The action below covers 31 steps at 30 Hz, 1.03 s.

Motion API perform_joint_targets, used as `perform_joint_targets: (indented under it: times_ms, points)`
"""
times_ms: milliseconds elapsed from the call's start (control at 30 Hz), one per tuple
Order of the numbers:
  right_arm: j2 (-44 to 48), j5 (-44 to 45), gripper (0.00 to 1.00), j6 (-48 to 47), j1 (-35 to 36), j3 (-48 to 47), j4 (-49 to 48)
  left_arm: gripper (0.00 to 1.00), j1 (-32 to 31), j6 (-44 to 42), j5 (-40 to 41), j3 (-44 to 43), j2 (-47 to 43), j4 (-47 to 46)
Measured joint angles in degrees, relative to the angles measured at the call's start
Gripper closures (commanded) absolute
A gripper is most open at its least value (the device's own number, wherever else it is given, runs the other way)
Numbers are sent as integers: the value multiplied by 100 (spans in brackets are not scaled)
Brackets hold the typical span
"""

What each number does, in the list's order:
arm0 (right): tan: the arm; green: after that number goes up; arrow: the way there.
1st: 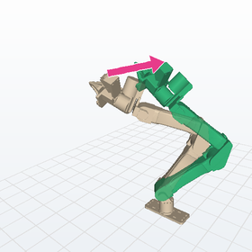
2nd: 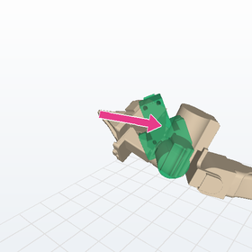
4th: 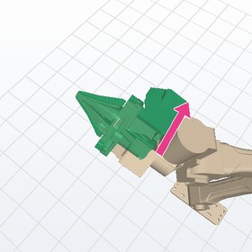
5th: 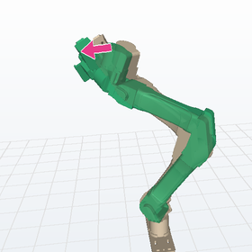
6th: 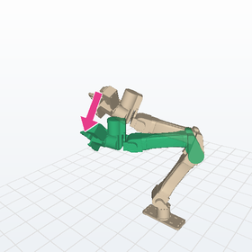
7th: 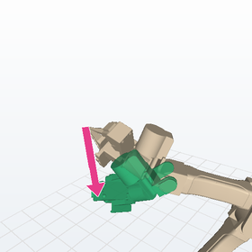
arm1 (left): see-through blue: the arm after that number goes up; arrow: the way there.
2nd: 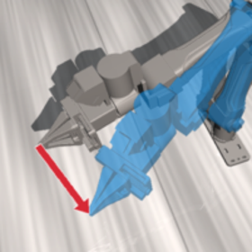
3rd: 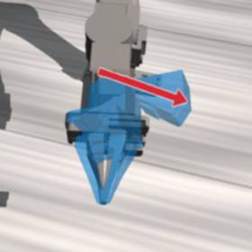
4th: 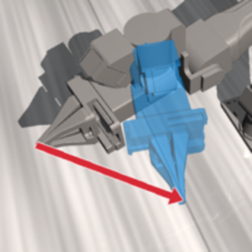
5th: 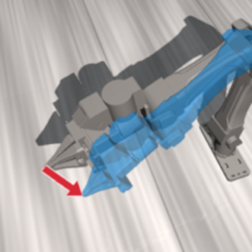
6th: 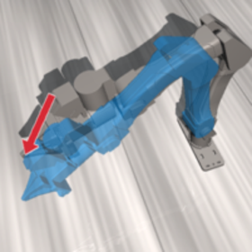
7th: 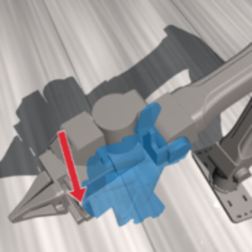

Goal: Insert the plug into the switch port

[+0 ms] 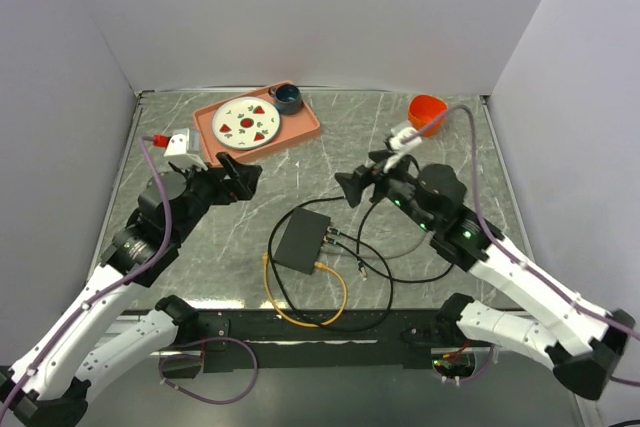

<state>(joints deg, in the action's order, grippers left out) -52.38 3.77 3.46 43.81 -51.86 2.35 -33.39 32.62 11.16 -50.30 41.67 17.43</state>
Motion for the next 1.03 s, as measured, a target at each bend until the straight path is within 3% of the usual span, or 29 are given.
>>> perform_joint_targets:
  times_ms: [267, 500, 833, 1033]
  points:
    - [1521, 446, 1, 431, -20, 756, 929, 3, 0, 157, 24, 155, -254, 315]
    - [2234, 767, 1, 619, -20, 1040, 1338, 3, 0, 264, -68, 302, -179, 428]
    - [2074, 1156, 1, 785, -20, 1106, 1679, 3, 0, 227, -122, 490, -157, 212]
    - [1943, 848, 0, 621, -20, 1287, 1384, 3, 0, 120, -50, 533, -76, 120]
